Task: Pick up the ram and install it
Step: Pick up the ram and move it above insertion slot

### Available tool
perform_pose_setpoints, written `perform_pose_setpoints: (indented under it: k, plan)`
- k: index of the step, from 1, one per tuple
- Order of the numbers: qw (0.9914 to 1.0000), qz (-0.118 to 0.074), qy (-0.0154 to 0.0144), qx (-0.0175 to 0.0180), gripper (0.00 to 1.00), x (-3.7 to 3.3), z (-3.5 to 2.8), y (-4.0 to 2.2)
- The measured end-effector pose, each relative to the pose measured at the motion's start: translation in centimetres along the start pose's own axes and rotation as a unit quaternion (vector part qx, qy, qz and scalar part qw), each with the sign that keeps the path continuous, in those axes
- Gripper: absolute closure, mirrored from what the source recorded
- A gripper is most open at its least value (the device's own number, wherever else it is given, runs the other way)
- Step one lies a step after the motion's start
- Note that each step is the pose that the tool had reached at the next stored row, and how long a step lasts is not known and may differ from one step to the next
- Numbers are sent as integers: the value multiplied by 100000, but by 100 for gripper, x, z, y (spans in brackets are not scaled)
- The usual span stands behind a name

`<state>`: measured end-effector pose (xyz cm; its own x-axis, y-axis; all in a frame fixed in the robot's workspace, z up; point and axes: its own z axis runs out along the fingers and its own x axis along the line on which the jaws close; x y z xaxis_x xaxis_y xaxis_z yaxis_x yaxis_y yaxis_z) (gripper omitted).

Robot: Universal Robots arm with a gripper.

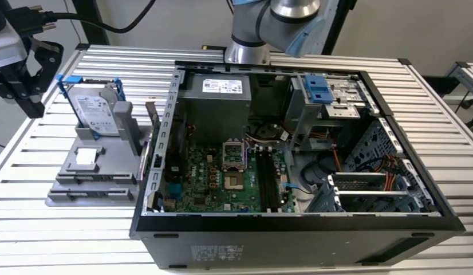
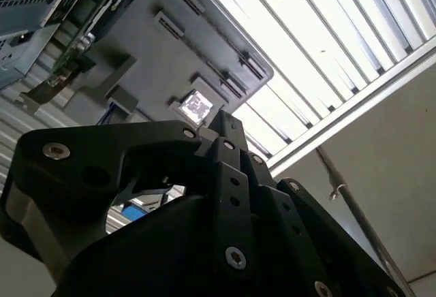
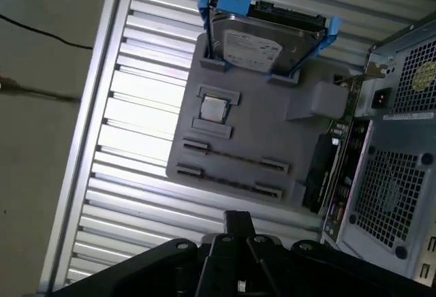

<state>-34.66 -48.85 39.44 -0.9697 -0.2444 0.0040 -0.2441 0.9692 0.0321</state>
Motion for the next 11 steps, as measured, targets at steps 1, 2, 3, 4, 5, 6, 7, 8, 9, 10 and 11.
perform_pose_setpoints:
  k: [1,2,3,4,5,6,7,8,9,10,11]
  plan:
    - [99998,-589,34,70,100,0,-1,0]
    - [99993,-1150,70,142,100,0,-1,0]
    - [99985,-1734,101,204,100,0,-1,0]
    - [99974,-2261,133,259,100,0,-2,0]
    - [99960,-2809,165,313,100,0,-2,0]
    - [99942,-3377,198,362,100,0,-3,0]
    - [99921,-3957,226,408,100,0,-3,0]
    - [99894,-4584,253,449,100,0,-3,0]
    - [99861,-5231,282,492,100,0,-3,0]
    - [99826,-5864,312,527,100,0,-3,0]
    - [99782,-6570,339,559,100,0,-3,0]
